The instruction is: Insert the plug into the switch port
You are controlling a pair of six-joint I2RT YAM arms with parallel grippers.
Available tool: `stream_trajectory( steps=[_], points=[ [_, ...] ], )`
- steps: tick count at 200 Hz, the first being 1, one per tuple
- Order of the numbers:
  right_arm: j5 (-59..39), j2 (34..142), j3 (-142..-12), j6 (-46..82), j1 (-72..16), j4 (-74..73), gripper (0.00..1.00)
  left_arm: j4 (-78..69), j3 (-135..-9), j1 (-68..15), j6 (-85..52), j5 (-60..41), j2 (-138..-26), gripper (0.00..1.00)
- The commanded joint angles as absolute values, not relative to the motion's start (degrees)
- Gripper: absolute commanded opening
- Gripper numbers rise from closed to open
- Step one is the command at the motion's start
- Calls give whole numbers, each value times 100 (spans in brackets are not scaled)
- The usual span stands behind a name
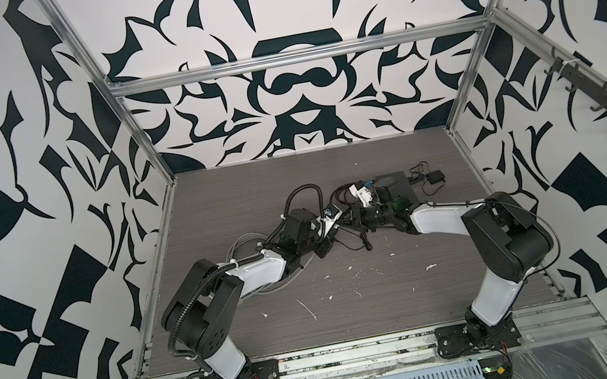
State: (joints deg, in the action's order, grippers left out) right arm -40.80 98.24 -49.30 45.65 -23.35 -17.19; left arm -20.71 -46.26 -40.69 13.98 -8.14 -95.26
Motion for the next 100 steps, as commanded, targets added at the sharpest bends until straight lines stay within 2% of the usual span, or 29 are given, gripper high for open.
stream_trajectory(
  steps=[1, 74, 100],
  points=[
    [-3826, 9302, -5080, 4012, -2232, -1284, 35, -1917, -4598, -3953, 1382, -1204, -9416, 0],
    [-3727, 8998, -5054, 3445, -2092, -862, 40, -1768, -4493, -3767, 1319, -1645, -9265, 0],
    [-4152, 9018, -5057, 3231, -2098, -962, 40, -1768, -4417, -3629, 1219, -2089, -9137, 0]
  ],
)
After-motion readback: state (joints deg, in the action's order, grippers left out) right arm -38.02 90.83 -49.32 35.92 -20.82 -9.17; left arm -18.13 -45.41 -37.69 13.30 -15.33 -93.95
